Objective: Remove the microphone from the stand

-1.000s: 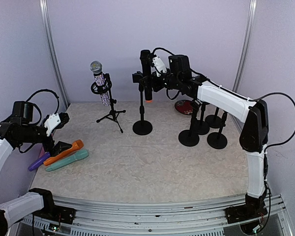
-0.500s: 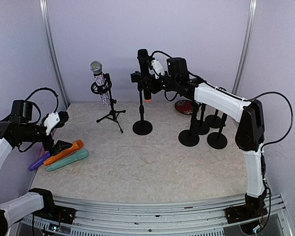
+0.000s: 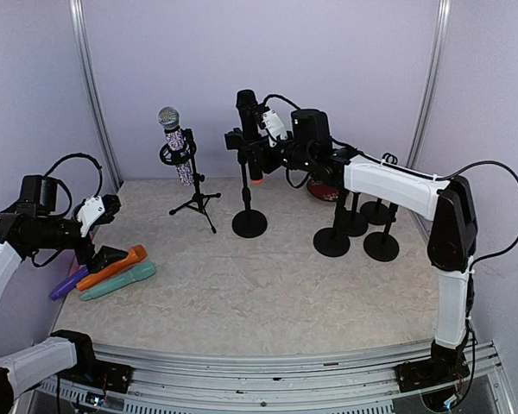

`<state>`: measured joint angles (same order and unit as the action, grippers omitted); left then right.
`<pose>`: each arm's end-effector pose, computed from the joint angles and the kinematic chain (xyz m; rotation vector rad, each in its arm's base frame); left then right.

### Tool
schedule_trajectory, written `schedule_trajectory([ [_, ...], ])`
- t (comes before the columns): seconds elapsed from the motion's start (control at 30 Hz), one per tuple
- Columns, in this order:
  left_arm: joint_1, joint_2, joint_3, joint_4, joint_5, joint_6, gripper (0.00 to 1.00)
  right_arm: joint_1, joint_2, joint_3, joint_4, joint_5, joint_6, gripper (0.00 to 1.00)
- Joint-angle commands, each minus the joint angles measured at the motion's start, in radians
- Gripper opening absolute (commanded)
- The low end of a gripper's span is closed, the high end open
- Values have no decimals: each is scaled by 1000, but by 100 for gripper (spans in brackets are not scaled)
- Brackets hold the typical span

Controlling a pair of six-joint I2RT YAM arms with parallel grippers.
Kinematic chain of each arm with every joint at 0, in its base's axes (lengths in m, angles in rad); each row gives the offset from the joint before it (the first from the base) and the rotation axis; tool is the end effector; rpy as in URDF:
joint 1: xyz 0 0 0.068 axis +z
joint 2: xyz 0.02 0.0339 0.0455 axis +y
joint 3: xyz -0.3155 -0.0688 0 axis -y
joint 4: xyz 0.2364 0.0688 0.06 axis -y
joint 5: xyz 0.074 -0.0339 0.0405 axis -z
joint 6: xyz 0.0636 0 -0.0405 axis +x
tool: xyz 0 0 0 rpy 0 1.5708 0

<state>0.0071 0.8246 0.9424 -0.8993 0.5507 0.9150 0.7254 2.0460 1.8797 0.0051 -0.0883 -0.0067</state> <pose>0.1248 -0.0324 0.3422 1.1993 1.8666 -0.1492 0.4026 0.3644 0.3920 -0.6950 1.6275 0.6021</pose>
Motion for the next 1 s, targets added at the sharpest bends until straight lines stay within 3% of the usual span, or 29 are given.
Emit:
schedule_trajectory([
  [0.0,1,19,55,8,61,-53,99,71,-159,-120,131,-45,51,0],
  [0.17,-12,71,124,-6,167,-97,99,130,-272,-280,203,-82,104,0],
  [0.37,-86,114,187,-1,256,-127,99,208,-336,-345,184,-130,92,0],
  [0.63,-221,170,202,181,293,-288,99,284,-389,-445,176,-130,60,0],
  [0.7,-235,206,213,258,321,-337,99,285,-397,-473,182,-123,72,21],
  [0.8,-264,281,261,283,369,-352,99,284,-412,-484,179,-104,87,81],
  [0.87,-300,319,298,280,363,-342,99,284,-426,-476,185,-108,87,92],
  [0.97,-360,380,355,257,325,-314,99,282,-432,-435,169,-154,79,94],
])
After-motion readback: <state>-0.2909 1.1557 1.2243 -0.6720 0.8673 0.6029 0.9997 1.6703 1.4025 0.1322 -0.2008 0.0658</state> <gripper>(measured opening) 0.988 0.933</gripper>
